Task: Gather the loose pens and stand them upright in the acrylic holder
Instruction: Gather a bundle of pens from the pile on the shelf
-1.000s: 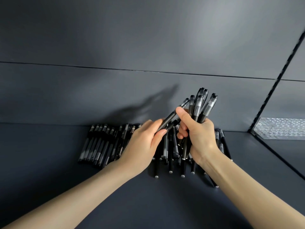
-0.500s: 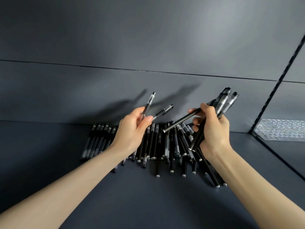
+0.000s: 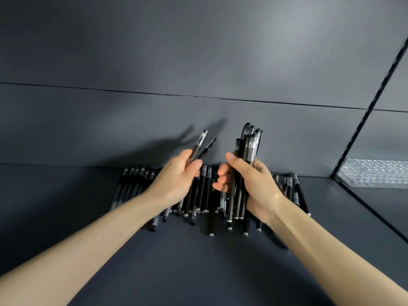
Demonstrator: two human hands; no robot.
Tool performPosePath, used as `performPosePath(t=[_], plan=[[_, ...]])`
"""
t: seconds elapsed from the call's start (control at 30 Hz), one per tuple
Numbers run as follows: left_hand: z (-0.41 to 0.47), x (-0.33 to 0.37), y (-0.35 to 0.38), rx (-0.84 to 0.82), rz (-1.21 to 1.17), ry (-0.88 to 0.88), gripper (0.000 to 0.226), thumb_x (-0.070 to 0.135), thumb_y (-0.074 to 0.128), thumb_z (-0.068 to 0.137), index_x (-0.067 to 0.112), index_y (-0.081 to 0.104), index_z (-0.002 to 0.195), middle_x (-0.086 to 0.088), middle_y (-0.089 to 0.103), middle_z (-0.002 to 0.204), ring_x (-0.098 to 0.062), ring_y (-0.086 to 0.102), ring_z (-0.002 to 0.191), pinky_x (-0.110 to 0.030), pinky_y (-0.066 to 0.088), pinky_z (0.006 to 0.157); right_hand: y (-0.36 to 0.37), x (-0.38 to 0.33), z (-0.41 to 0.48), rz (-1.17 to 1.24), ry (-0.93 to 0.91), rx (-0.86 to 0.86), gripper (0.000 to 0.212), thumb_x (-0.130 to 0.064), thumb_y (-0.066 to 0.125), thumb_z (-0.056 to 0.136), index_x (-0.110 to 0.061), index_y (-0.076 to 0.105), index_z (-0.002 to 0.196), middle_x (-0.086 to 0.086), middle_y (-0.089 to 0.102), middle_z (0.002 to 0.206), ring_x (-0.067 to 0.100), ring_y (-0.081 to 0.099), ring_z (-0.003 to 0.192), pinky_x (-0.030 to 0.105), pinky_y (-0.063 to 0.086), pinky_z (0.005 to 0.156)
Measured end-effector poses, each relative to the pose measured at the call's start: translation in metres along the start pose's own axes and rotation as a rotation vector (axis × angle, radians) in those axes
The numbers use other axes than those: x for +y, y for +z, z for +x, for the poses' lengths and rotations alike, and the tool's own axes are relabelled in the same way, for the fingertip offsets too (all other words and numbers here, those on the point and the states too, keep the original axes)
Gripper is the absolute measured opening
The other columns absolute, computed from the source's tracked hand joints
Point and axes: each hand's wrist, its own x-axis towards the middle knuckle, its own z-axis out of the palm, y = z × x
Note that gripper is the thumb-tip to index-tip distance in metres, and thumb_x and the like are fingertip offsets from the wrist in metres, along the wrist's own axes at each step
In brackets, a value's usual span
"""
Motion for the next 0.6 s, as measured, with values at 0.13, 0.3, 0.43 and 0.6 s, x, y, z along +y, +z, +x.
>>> performPosePath(t=[0.13,0.3,0.43,0.6], plan=[[-0.007,-0.014,-0.017,0.039,0.273,-0.092,0.048,0.021,0.047,0.098,0.016,0.034,0.144,-0.003,0.059,0.123,-0.014,0.055,0.110,-0.018,0.035,0.087,0.000,0.002,0.000,-0.071,0.004,-0.034,0.017,-0.022,0.059,0.092,-0.011,0.048,0.084,0.003,0.046,0.058,0.014,0.040,0.046,0.028,0.045,0.051],[-0.011,-0.025,-0.013,0.057,0.416,-0.103,0.055,0.013,0.050,0.096,0.015,0.029,0.147,-0.003,0.046,0.130,-0.017,0.044,0.120,-0.021,0.030,0.095,-0.003,0.005,0.004,-0.128,-0.020,-0.037,0.018,-0.024,0.060,0.090,-0.008,0.057,0.083,0.000,0.042,0.060,0.012,0.037,0.049,0.026,0.040,0.053],[-0.015,-0.025,-0.010,0.107,0.631,0.009,0.051,0.022,0.051,0.095,0.019,0.034,0.143,0.001,0.035,0.139,-0.018,0.028,0.129,-0.032,0.019,0.105,-0.008,0.001,0.003,-0.077,0.000,0.007,0.023,-0.023,0.059,0.092,-0.011,0.050,0.075,0.002,0.048,0.064,0.014,0.045,0.055,0.026,0.044,0.053],[-0.021,-0.019,0.010,-0.060,0.663,0.156,0.051,0.056,0.042,0.089,0.023,0.056,0.124,0.011,0.050,0.123,-0.013,0.037,0.120,-0.027,0.023,0.095,-0.007,0.001,0.001,-0.056,0.017,0.056,0.023,-0.024,0.057,0.094,-0.012,0.044,0.079,0.004,0.044,0.058,0.016,0.043,0.046,0.029,0.046,0.048]])
